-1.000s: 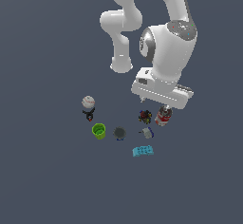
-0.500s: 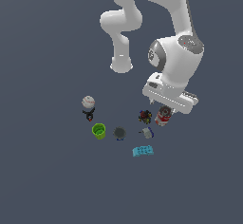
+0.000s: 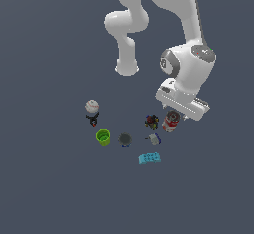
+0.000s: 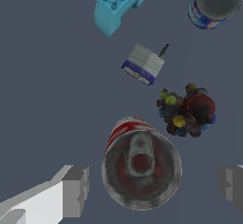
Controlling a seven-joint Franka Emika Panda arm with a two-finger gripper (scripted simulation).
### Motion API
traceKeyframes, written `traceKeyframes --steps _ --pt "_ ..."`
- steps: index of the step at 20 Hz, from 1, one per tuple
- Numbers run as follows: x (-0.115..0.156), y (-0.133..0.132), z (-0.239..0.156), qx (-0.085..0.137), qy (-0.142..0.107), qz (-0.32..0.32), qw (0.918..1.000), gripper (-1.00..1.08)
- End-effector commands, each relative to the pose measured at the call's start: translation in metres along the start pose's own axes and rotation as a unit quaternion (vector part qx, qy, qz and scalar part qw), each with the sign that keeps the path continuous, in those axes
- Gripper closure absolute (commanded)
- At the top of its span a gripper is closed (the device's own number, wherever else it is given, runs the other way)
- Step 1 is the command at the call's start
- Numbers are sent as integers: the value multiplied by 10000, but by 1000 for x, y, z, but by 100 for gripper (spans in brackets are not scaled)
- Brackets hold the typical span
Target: Pick up a designated object from a clutter of objects.
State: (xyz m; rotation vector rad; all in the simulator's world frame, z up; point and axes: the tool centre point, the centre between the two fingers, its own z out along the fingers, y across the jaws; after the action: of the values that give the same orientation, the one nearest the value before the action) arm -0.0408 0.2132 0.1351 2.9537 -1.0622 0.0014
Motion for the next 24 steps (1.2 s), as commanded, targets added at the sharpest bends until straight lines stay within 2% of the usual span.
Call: traceKeyframes --steps 1,11,24 --pt "-5 -2 4 7 -4 84 10000 -92" --pt "-9 -3 10 8 -9 138 9999 -92" --pt "-10 -3 57 11 -11 150 9999 -92"
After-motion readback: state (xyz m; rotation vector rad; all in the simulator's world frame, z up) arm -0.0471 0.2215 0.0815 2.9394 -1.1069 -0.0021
